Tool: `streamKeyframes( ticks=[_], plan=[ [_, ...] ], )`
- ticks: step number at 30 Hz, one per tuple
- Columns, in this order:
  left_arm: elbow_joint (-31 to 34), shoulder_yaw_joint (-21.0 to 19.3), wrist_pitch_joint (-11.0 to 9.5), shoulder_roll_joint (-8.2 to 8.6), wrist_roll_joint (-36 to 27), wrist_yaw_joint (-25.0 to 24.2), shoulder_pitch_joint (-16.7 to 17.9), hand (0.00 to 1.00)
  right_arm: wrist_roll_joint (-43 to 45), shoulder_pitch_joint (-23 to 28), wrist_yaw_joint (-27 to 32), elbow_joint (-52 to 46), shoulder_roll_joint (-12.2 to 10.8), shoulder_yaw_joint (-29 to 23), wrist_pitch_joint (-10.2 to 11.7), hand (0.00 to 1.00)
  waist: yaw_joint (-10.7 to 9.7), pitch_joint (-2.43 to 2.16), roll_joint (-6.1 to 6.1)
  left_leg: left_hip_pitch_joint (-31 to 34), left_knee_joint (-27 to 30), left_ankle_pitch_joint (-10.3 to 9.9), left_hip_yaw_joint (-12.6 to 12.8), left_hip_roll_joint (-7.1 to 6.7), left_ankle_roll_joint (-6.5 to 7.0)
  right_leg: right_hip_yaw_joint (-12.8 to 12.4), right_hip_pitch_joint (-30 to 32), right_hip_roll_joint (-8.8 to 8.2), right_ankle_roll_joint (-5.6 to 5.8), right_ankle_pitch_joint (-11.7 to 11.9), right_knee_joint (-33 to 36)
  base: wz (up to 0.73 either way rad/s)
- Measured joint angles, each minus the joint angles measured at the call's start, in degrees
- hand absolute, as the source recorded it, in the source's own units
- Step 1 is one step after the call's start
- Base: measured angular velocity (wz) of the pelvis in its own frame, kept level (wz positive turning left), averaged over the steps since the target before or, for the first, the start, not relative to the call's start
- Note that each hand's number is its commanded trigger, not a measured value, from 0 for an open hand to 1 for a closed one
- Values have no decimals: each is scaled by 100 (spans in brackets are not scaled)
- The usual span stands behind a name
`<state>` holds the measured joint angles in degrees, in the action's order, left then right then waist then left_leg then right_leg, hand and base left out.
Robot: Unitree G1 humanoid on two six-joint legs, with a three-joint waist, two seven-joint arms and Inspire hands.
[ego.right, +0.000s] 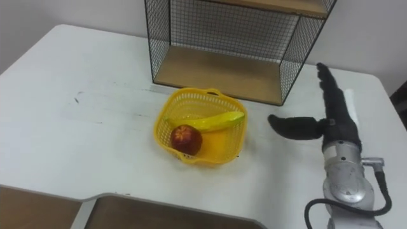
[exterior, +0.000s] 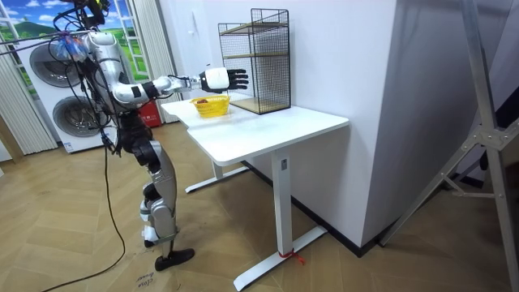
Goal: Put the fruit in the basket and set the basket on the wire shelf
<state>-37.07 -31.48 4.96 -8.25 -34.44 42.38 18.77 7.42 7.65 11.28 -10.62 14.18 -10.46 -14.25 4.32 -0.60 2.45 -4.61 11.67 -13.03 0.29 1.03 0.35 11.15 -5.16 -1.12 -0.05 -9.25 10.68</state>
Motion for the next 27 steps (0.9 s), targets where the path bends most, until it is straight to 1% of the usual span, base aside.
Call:
streamKeyframes(
  ticks=[1, 2, 3, 4, 5, 6, 7, 9, 10, 12, 13, 14, 16, 17, 19, 21, 22, 23, 24, 25, 26, 27],
  plan=[
    [476, -33, -32, 8, 159, 267, -16, 0, -25, 58, 160, 0, -1, -51, 37, 0, 22, -10, -15, -2, 1, 3, 3, 4, -4, -3, 0, 1, 0, 0, -2, 0],
    [716, -42, -43, 9, 238, 406, -16, 0, -55, 76, 248, 0, -1, -75, 53, 0, 26, -13, -28, -7, 3, 3, 17, 6, -5, -4, 0, 3, -1, 0, -2, -5],
    [1207, -48, -62, 9, 420, 678, -29, 0, -145, 148, 443, -2, -7, -153, 121, 0, 29, -18, -47, -8, 7, 3, 32, 8, -5, -2, 5, 4, -1, 1, 1, -5],
    [1468, -47, -74, 15, 542, 798, -43, 0, -184, 222, 537, -4, -11, -203, 195, 0, 34, -20, -53, 0, 12, 3, 29, 7, -5, 2, 6, 4, -1, 1, 0, 0],
    [2037, -45, -120, 48, 920, 1025, -25, 0, -233, 362, 705, -22, -36, -273, 275, 0, 42, -21, -54, 5, 9, 4, 15, 1, -3, 9, 6, -1, 0, 0, 0, 0],
    [2469, -38, -186, 52, 1298, 1245, -17, 0, -235, 434, 838, -23, -59, -298, 295, 0, 38, -20, -66, 5, 9, 5, 14, -1, -3, 7, 3, 0, 0, 0, -7, 0],
    [2872, -36, -243, 53, 1546, 1448, -34, 0, -250, 468, 940, -22, -58, -336, 307, 0, 5, -22, -83, 5, 10, 7, 5, -12, 1, 17, 3, -8, 0, 0, -8, 0],
    [3394, -29, -297, 56, 1895, 1591, -116, 0, -358, 477, 1049, -13, -60, -516, 361, 0, -31, -25, -115, 2, 5, 15, -22, -35, 14, 33, -3, -26, 9, -6, -5, 5],
    [3629, -31, -361, 50, 2077, 1610, -145, 0, -417, 477, 1142, -13, -60, -625, 447, 0, -51, -26, -144, -1, 0, 17, -22, -48, 20, 22, -3, -36, 16, -10, -7, 3],
    [3907, -31, -400, 55, 2270, 1617, -139, 0, -535, 492, 1274, -13, -62, -717, 565, 0, -84, -16, -188, 0, -16, 21, -14, -60, 29, -2, 5, -46, 23, -14, -8, 0],
    [4043, -30, -406, 62, 2394, 1614, -140, 0, -536, 510, 1343, -12, -69, -718, 594, 0, -92, -15, -191, -1, -26, 22, -4, -60, 29, -1, 12, -45, 25, -15, -11, -4],
    [4094, -28, -411, 64, 2428, 1608, -142, 0, -537, 514, 1359, -13, -75, -717, 609, 0, -95, -18, -186, -4, -33, 23, 0, -59, 30, -2, 16, -45, 25, -15, -13, -3],
    [4286, 15, -410, 67, 2467, 1581, -145, 0, -540, 553, 1362, -11, -84, -710, 662, 0, -111, -10, -200, -9, -41, 24, 0, -56, 30, -14, 19, -42, 25, -15, -17, 0],
    [4391, 62, -410, 68, 2530, 1533, -157, 0, -540, 577, 1357, -5, -91, -702, 710, 0, -110, -8, -203, -13, -45, 24, 9, -55, 31, -16, 28, -41, 25, -15, -14, -4],
    [4555, 174, -410, 68, 2534, 1404, -160, 0, -576, 579, 1341, 1, -119, -658, 728, 0, -97, 0, -200, -31, -43, 24, 49, -48, 31, -34, 36, -39, 25, -15, -9, -8],
    [4656, 429, -411, 67, 2533, 1141, -177, 0, -768, 577, 1178, 1, -136, -609, 736, 0, -102, 43, -224, -77, -90, 26, 70, -52, 36, -41, 4, -42, 25, -15, -8, -4],
    [4683, 501, -411, 69, 2533, 1053, -177, 0, -820, 577, 1138, 1, -162, -609, 739, 0, -104, 50, -226, -82, -95, 26, 70, -53, 36, -40, -2, -43, 25, -15, -9, 0],
    [4750, 628, -417, 70, 2532, 860, -180, 0, -941, 577, 1085, 1, -231, -601, 765, 0, -110, 65, -218, -75, -96, 26, 73, -51, 36, -39, 1, -42, 25, -15, -11, 0],
    [4773, 765, -455, 70, 2530, 677, -185, 0, -961, 577, 1049, 30, -272, -548, 839, 0, -138, 76, -213, -57, -94, 26, 72, -51, 36, -37, 16, -41, 25, -15, -13, 0],
    [4773, 899, -484, 70, 2529, 475, -186, 0, -981, 577, 959, 83, -295, -492, 926, 0, -177, 77, -213, -45, -92, 26, 70, -51, 36, -37, 30, -42, 25, -15, -13, 0],
    [4773, 959, -494, 70, 2523, 370, -186, 0, -1011, 577, 902, 90, -311, -465, 944, 0, -202, 77, -213, -38, -92, 26, 71, -51, 36, -33, 33, -42, 25, -15, -13, 0],
    [4773, 1076, -514, 69, 2500, 143, -193, 0, -1135, 578, 801, 90, -353, -393, 974, 0, -250, 79, -211, -29, -93, 26, 79, -51, 36, -36, 43, -40, 25, -15, -13, 0]
  ],
)
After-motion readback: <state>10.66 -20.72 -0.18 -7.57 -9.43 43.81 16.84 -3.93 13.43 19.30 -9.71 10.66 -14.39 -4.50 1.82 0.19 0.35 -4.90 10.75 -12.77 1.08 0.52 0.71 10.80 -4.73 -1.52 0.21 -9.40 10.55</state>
